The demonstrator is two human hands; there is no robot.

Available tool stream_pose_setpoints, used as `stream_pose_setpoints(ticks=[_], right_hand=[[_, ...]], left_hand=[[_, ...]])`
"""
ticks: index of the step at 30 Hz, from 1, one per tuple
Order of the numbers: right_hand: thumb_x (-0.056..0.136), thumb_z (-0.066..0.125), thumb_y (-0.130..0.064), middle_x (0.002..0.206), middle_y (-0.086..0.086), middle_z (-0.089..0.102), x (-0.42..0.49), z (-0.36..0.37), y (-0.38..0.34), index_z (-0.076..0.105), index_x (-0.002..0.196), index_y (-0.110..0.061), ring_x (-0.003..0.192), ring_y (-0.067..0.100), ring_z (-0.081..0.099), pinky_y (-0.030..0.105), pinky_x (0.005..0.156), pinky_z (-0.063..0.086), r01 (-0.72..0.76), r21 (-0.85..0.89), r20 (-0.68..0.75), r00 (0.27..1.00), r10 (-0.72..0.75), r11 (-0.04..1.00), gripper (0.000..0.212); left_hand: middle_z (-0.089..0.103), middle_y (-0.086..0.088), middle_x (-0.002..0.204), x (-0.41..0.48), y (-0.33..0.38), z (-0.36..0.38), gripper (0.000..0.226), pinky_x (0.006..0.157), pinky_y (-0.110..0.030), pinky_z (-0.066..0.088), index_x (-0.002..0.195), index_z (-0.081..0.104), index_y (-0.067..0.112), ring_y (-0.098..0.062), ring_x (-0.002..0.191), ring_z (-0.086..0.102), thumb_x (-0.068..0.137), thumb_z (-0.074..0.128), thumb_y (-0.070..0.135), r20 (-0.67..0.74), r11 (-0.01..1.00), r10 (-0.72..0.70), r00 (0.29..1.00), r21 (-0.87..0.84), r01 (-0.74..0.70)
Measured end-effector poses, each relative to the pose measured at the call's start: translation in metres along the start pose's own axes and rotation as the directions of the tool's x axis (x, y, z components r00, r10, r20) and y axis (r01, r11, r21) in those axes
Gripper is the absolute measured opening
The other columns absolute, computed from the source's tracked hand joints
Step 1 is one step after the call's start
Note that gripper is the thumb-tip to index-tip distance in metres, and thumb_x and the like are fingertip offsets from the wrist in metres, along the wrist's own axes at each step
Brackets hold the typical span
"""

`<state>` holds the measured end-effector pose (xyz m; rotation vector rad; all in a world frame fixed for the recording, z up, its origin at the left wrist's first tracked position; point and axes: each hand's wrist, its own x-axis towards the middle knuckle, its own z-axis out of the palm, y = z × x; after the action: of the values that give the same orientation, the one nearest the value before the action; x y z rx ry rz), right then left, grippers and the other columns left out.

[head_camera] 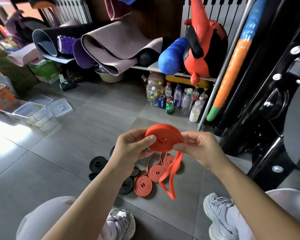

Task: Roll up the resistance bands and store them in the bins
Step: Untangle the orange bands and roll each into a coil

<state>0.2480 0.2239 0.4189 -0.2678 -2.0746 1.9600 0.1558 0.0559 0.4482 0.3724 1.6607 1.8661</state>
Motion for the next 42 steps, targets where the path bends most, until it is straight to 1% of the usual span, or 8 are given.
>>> stream_pose_setpoints(ticks=[3, 5, 9, 25, 28, 33, 38, 42], right_hand=[[0.07, 0.07, 0.006, 0.072, -0.007, 0.073, -0.001, 0.002, 0.001, 0.069, 0.084, -0.017, 0.068, 0.004, 0.067, 0.016, 0.067, 0.053, -0.013, 0.001, -0.04, 0.999, 0.013, 1.0, 0.026], [0.071, 0.073, 0.005, 0.075, -0.008, 0.074, -0.003, 0.002, 0.003, 0.071, 0.082, -0.023, 0.07, 0.005, 0.068, 0.02, 0.072, 0.054, -0.025, -0.103, -0.052, 0.998, 0.019, 0.994, 0.03], [0.073, 0.078, -0.01, 0.075, -0.007, 0.074, -0.006, 0.003, 0.012, 0.074, 0.079, -0.027, 0.068, 0.001, 0.065, 0.032, 0.074, 0.055, -0.047, -0.424, -0.005, 0.999, 0.05, 0.905, 0.018], [0.072, 0.077, -0.002, 0.082, -0.003, 0.075, -0.003, -0.006, 0.008, 0.071, 0.077, -0.03, 0.079, 0.014, 0.071, 0.039, 0.085, 0.055, -0.067, -0.225, -0.104, 0.994, 0.045, 0.972, 0.029], [0.073, 0.077, -0.003, 0.082, -0.001, 0.075, -0.005, -0.006, 0.009, 0.071, 0.078, -0.03, 0.078, 0.015, 0.071, 0.042, 0.085, 0.055, -0.077, -0.28, -0.127, 0.991, 0.042, 0.957, 0.029], [0.076, 0.076, -0.022, 0.078, -0.005, 0.074, -0.012, -0.004, 0.01, 0.075, 0.09, -0.023, 0.075, 0.01, 0.068, 0.029, 0.075, 0.052, -0.05, -0.661, -0.018, 0.999, 0.052, 0.749, 0.014], [0.075, 0.074, -0.029, 0.078, -0.006, 0.073, -0.014, 0.003, 0.01, 0.074, 0.089, -0.026, 0.078, 0.011, 0.066, 0.03, 0.073, 0.05, -0.044, -0.734, 0.019, 0.996, 0.085, 0.678, 0.015], [0.072, 0.079, -0.025, 0.077, -0.008, 0.074, -0.015, 0.001, 0.01, 0.075, 0.085, -0.029, 0.076, 0.008, 0.068, 0.032, 0.075, 0.053, -0.08, -0.608, -0.01, 0.996, 0.093, 0.79, 0.014]], left_hand=[[0.07, -0.002, 0.079, 0.002, -0.008, 0.004, 0.015, 0.061, -0.027, 0.058, 0.094, 0.063, 0.01, -0.013, 0.072, 0.068, 0.081, 0.063, 0.004, 0.016, 0.997, -0.061, 0.998, -0.042, 0.061], [0.067, -0.001, 0.096, 0.007, -0.015, 0.0, 0.024, 0.077, -0.032, 0.055, 0.103, 0.06, 0.016, -0.016, 0.089, 0.065, 0.081, 0.069, 0.009, 0.002, 0.901, 0.122, 0.993, 0.419, -0.112], [0.064, 0.006, 0.112, 0.008, -0.023, -0.006, 0.042, 0.083, -0.031, 0.046, 0.121, 0.059, 0.026, -0.019, 0.1, 0.058, 0.081, 0.061, 0.041, 0.35, 0.191, 0.366, 0.862, 0.878, -0.438], [0.067, 0.008, 0.066, 0.011, -0.008, 0.002, 0.028, 0.065, -0.029, 0.055, 0.08, 0.069, 0.027, -0.014, 0.062, 0.06, 0.079, 0.069, -0.001, -0.122, 0.935, 0.164, 0.979, 0.335, -0.114], [0.066, 0.003, 0.075, 0.012, -0.008, 0.002, 0.016, 0.066, -0.024, 0.054, 0.09, 0.068, 0.017, -0.017, 0.069, 0.062, 0.082, 0.068, 0.003, -0.073, 0.883, 0.172, 0.982, 0.454, -0.121], [0.053, 0.007, 0.128, 0.006, -0.014, -0.003, 0.055, 0.095, -0.031, 0.039, 0.134, 0.046, 0.028, -0.017, 0.117, 0.049, 0.083, 0.068, 0.031, 0.242, 0.229, 0.269, 0.932, 0.924, -0.306], [0.066, 0.008, 0.109, 0.005, -0.019, 0.005, 0.028, 0.081, -0.026, 0.041, 0.115, 0.062, 0.03, -0.019, 0.103, 0.057, 0.087, 0.06, 0.031, 0.322, 0.169, 0.152, 0.934, 0.923, -0.346], [0.071, 0.009, 0.098, 0.008, -0.017, 0.003, 0.023, 0.078, -0.021, 0.043, 0.103, 0.069, 0.028, -0.011, 0.092, 0.062, 0.08, 0.068, 0.025, 0.231, 0.347, 0.161, 0.959, 0.897, -0.274]])
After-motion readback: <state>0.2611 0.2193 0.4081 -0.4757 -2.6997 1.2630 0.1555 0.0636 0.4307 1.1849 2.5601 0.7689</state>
